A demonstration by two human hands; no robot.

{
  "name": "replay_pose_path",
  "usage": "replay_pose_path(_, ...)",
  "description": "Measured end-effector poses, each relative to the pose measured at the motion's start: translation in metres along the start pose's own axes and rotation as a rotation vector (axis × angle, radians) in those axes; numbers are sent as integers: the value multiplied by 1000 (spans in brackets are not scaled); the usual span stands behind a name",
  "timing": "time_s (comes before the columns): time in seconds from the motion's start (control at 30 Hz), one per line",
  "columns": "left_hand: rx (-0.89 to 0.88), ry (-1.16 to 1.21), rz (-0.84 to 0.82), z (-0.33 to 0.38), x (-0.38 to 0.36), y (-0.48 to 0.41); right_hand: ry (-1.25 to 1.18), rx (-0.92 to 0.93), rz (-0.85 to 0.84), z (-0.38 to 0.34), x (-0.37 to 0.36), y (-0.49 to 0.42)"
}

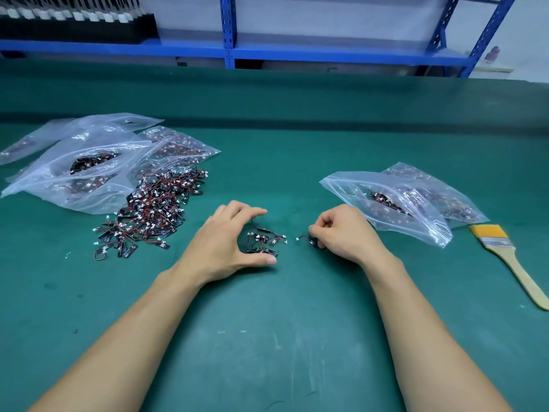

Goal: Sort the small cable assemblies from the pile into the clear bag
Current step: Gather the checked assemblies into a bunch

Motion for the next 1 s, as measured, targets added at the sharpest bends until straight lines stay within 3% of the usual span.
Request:
replay_pose_path(0.2,-17,-66,-116,11,-14,-6,-101,130,-168,-25,-17,16)
replay_pose_path(0.4,-66,-7,-114,16,-19,-10,-293,185,-348,-39,-28,29)
replay_pose_path(0.6,-96,-193,-122,22,-22,-15,-485,110,-265,-37,-25,21)
replay_pose_path(0.73,-161,-194,-146,29,-23,-16,-556,77,-191,-31,-25,13)
replay_pose_path(1.0,-176,-211,-119,29,-14,-18,-407,176,15,-30,-23,14)
Point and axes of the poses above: each hand's wrist, its own y-axis away from the middle knuckle, its own x-axis out of the back of the hand, z = x × y, the point moved 6 cm from there along -y, towards the middle knuckle, and after that the axes turned 13 degrees about -x, right-handed, at the moved point
